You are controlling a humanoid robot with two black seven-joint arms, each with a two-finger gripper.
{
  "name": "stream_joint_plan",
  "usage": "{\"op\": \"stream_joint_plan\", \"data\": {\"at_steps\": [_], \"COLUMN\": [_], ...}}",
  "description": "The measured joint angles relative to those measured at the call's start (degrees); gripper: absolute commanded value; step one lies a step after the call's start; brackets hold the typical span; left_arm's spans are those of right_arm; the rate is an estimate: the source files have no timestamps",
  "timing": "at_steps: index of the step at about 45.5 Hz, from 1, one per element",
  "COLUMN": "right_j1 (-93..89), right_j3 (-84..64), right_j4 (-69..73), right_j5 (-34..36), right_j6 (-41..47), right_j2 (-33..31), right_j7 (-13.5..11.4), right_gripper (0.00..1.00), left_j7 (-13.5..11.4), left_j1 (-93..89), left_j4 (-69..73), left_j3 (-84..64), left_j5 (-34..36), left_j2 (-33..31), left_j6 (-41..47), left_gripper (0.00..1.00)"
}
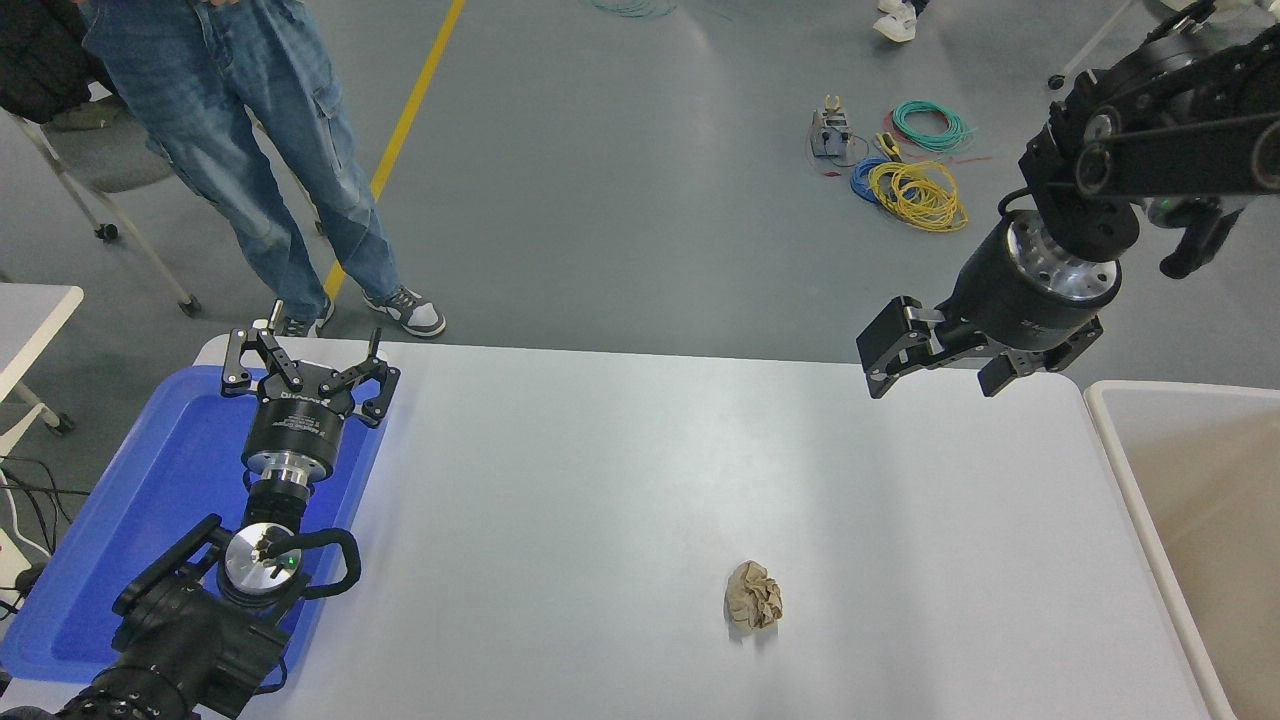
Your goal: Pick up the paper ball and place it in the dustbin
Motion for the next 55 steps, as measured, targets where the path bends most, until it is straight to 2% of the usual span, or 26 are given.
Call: {"op": "stream_joint_plan", "data": {"at_steps": [25,55], "right_j1": [-0.3,-4.3], "right_j3": [0.1,0.6], "right_j4": [-0.1,-5.0], "right_j5": [0.0,3.4], "right_j6": [0.0,-0.2], "right_j2": [0.1,2.0], "right_j7": [0.0,0.0], "right_gripper": [1.00,1.00], "left_j7": [0.0,0.0], "left_j1": [0.0,0.0], "left_j4": [0.0,0.0], "left_j3": [0.0,0.0], "left_j5": [0.0,0.0], "left_j2": [0.0,0.0], "left_j6": [0.0,0.0], "left_gripper": [1.00,1.00]}}
